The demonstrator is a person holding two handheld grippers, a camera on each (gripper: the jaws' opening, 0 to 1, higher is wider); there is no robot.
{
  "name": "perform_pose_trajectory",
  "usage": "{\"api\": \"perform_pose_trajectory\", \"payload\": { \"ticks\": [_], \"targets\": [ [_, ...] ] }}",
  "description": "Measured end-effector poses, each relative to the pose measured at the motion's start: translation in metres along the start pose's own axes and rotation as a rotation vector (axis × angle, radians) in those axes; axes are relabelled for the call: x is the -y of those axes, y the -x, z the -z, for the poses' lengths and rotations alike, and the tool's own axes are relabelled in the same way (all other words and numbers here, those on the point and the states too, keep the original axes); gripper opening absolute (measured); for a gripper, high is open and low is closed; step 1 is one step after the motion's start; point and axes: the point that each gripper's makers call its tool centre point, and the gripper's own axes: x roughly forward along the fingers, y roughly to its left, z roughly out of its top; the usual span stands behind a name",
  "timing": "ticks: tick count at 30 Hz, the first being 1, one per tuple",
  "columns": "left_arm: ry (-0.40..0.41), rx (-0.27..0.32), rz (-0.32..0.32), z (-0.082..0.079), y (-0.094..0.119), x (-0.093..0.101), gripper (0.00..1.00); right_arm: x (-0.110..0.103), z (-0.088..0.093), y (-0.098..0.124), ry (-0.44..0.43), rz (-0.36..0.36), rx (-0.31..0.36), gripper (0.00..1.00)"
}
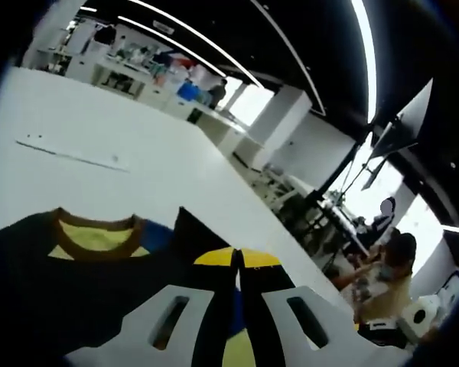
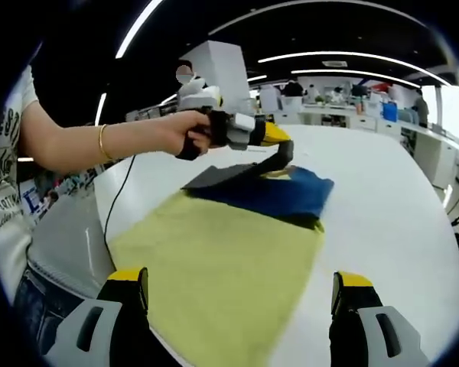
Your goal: Fold the garment on the visible template until the final outline fits inside the template.
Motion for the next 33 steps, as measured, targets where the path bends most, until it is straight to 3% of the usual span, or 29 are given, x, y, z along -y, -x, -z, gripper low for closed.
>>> {"api": "perform_pose_trajectory", "payload": {
  "ticks": [3, 12, 13, 14, 15, 16, 20, 25, 27, 33],
  "targets": [
    [-0.016, -0.027, 0.011, 0.012, -0.006, 0.006, 0.00, 0.002, 0.001, 0.001, -0.003, 0.002, -0.001, 0.99],
    [-0.046, -0.106, -0.026, 0.044, -0.019, 0.000, 0.00, 0.004, 0.001, 0.002, -0.008, 0.008, 0.004, 0.99],
    [-0.036, -0.117, -0.025, 0.048, -0.020, -0.001, 0.00, 0.004, 0.001, 0.002, -0.007, 0.006, 0.006, 0.99],
    [0.049, -0.159, -0.041, 0.058, -0.019, -0.001, 0.00, 0.003, 0.000, 0.001, -0.007, 0.004, 0.008, 0.99],
    [0.071, -0.159, -0.051, 0.059, -0.019, -0.002, 0.00, 0.003, -0.001, 0.001, -0.006, 0.003, 0.010, 0.99],
    [0.025, -0.134, -0.038, 0.056, -0.020, -0.001, 0.00, 0.002, -0.001, 0.001, -0.005, 0.003, 0.010, 0.99],
    [-0.113, -0.145, -0.026, 0.055, -0.014, 0.001, 0.02, 0.001, -0.001, 0.001, -0.002, -0.001, 0.012, 0.99],
    [-0.171, -0.119, 0.037, 0.049, -0.007, 0.012, 0.22, -0.001, -0.001, 0.000, 0.012, -0.015, 0.001, 0.99],
    [-0.247, -0.115, 0.068, 0.047, -0.003, 0.018, 0.29, -0.002, -0.002, 0.000, 0.019, -0.021, 0.000, 0.99],
    [-0.313, -0.060, 0.071, 0.033, 0.013, 0.026, 0.72, -0.007, -0.001, 0.002, 0.047, -0.067, -0.028, 0.99]
  ]
}}
